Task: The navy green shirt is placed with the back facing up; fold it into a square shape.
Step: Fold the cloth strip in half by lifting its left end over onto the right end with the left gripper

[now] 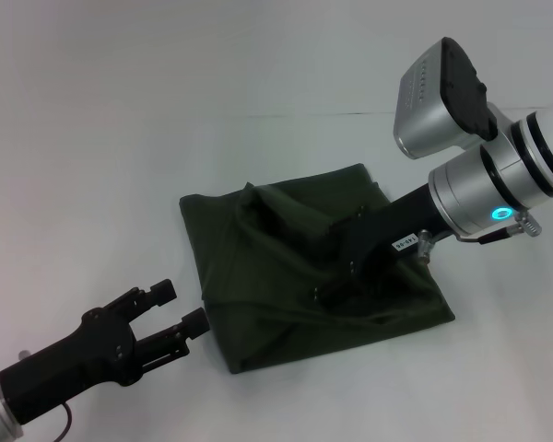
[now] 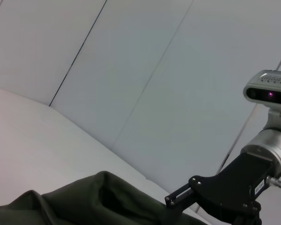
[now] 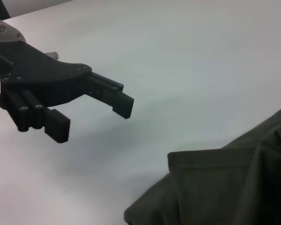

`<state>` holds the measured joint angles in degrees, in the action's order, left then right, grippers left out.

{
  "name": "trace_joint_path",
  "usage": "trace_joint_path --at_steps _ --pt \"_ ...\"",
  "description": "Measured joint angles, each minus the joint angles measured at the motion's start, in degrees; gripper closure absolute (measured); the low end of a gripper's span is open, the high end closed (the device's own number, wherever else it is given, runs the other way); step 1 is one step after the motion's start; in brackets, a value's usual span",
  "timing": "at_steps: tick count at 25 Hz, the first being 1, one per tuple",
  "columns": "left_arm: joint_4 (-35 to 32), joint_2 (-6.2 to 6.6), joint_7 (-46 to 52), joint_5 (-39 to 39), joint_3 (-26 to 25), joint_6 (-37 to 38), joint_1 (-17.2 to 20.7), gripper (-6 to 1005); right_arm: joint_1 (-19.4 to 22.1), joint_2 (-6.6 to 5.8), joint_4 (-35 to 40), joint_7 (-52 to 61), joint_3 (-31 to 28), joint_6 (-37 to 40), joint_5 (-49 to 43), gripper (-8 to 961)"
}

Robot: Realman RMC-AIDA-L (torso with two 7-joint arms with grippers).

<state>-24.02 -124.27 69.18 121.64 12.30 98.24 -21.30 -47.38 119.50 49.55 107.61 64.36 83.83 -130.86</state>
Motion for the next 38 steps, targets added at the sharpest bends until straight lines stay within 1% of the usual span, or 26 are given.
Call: trace_joint_path --at_steps 17,27,38 --pt "1.2 0.0 -0.2 0.0 0.0 -1.8 -0.1 109 0.1 0.02 2.8 -1.8 2.7 -0.2 -2.2 102" --pt "2.1 0.0 -0.5 -0.5 0.0 -3.6 -0.1 108 0.0 0.31 5.2 -1.2 8.6 -1.0 -2.6 101" --pt "2.2 0.05 -0.9 -0.5 -1.5 -4.3 0.0 109 -0.7 0.6 7.1 -0.9 11.5 -2.4 -6.4 101"
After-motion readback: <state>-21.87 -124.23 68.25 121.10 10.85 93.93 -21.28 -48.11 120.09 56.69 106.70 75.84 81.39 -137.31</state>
